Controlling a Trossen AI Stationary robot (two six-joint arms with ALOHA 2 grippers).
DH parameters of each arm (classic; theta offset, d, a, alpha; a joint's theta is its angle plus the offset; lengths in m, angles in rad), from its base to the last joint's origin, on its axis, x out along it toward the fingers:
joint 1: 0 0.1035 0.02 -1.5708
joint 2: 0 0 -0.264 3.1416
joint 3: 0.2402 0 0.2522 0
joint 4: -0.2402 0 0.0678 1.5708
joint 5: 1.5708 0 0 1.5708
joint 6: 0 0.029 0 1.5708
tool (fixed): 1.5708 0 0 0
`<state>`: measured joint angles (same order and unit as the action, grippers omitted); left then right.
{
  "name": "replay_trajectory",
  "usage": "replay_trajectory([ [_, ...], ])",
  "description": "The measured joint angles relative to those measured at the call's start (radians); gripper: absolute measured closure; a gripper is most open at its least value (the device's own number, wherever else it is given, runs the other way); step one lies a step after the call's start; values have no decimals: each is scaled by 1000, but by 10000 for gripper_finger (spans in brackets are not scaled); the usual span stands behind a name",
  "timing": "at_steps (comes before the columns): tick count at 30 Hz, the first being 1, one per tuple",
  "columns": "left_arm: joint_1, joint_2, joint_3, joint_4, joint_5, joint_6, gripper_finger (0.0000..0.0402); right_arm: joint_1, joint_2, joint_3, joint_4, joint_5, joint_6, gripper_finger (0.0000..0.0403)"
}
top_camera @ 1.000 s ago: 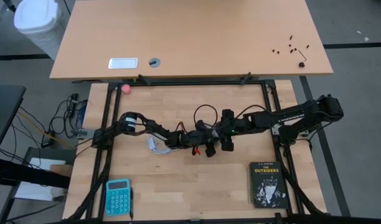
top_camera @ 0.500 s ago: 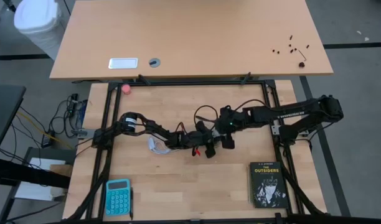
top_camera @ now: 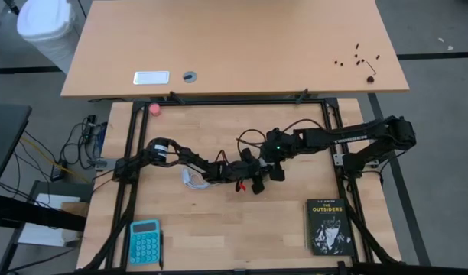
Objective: Screw lightbulb
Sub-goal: Insert the white lightbulb into the silver lamp
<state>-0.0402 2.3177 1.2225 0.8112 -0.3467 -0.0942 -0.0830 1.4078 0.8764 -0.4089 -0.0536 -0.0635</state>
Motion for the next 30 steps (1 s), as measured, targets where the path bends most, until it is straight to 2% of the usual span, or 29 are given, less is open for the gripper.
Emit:
replay_trajectory([
  [8,0,0,0,2,6,12,200,1,76,103,-114,0,-32,131],
  [16,0,0,0,2,8,9,200,1,91,113,-124,5,-15,133],
  [21,0,0,0,4,9,6,200,3,95,113,-123,16,112,135],
  [30,0,0,0,4,8,-14,200,32,96,112,-140,135,394,136],
])
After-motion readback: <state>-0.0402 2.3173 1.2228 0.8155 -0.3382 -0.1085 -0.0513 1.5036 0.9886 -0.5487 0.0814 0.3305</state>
